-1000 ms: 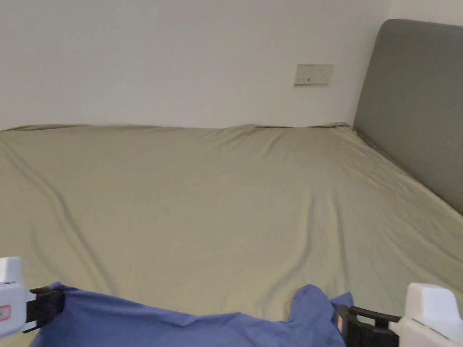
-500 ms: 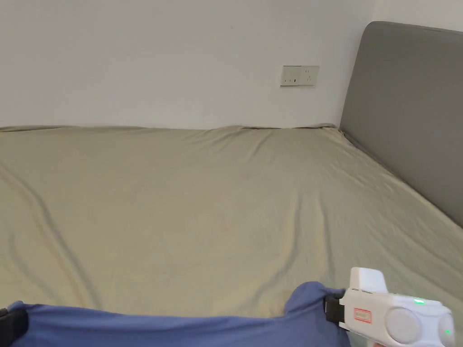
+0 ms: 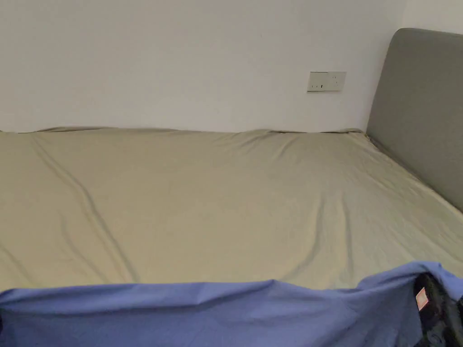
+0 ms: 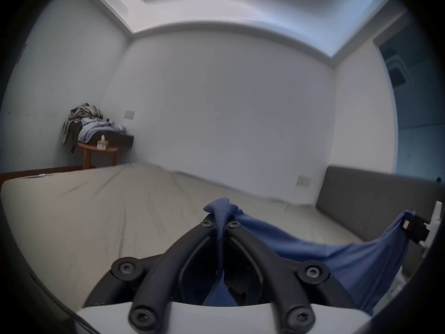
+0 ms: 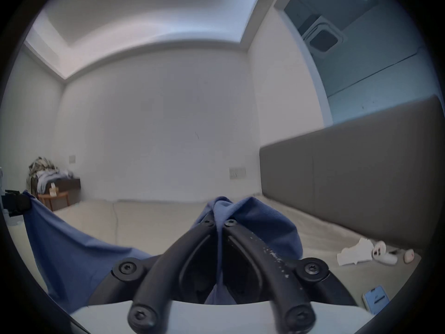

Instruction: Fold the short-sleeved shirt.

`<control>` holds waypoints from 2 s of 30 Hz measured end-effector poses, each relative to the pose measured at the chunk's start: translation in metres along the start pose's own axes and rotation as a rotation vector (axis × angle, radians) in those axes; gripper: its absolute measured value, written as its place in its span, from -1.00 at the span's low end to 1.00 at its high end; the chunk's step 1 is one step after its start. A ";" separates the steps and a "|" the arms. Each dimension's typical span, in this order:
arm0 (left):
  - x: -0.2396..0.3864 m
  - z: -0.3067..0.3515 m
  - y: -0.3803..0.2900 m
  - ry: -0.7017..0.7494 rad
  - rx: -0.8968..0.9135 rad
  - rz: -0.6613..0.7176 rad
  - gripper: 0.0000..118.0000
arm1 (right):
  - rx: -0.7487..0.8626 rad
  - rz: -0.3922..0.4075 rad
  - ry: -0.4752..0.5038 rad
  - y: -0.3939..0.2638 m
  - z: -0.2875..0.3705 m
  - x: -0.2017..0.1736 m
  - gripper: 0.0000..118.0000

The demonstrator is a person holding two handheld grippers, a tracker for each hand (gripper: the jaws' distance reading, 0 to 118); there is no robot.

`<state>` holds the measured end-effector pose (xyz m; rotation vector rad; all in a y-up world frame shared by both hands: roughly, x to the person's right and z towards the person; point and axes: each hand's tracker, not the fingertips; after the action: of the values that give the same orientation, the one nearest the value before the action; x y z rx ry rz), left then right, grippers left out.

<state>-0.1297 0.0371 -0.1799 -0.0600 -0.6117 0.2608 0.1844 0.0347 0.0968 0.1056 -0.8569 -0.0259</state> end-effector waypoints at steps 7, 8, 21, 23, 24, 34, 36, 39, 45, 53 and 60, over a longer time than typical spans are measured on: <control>0.021 -0.013 0.140 -0.124 0.272 0.004 -0.95 | 0.225 -0.039 0.051 0.148 -0.022 -0.005 -0.94; 0.024 -0.016 0.157 -0.142 0.305 -0.004 -0.95 | 0.268 -0.043 0.066 0.167 -0.027 -0.004 -0.94; 0.049 -0.176 0.337 -0.298 0.381 0.110 -0.95 | 0.408 -0.002 0.133 0.360 -0.194 -0.030 -0.94; 0.048 -0.207 0.344 -0.307 0.361 0.142 -0.95 | 0.411 0.019 0.135 0.367 -0.223 -0.034 -0.94; 0.047 -0.224 0.347 -0.319 0.365 0.142 -0.95 | 0.406 0.034 0.137 0.370 -0.237 -0.036 -0.94; 0.039 -0.292 0.340 -0.312 0.357 0.116 -0.95 | 0.423 0.012 0.101 0.356 -0.301 -0.041 -0.94; 0.033 -0.297 0.330 -0.312 0.352 0.109 -0.95 | 0.422 0.034 0.102 0.348 -0.302 -0.040 -0.94; 0.021 -0.299 0.312 -0.313 0.321 0.123 -0.95 | 0.379 0.067 0.124 0.332 -0.301 -0.039 -0.94; -0.006 -0.281 0.259 -0.308 0.236 0.118 -0.95 | 0.295 0.097 0.207 0.287 -0.268 -0.036 -0.94; -0.047 -0.229 0.182 -0.271 0.054 0.097 -0.95 | 0.146 0.078 0.320 0.216 -0.219 -0.011 -0.94; -0.088 -0.129 0.115 -0.226 -0.070 0.149 -0.95 | -0.009 0.053 0.347 0.138 -0.119 0.005 -0.94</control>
<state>-0.1505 0.1283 -0.3496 -0.1455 -0.8431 0.3936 0.2747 0.1811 0.0373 0.0764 -0.5124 0.0373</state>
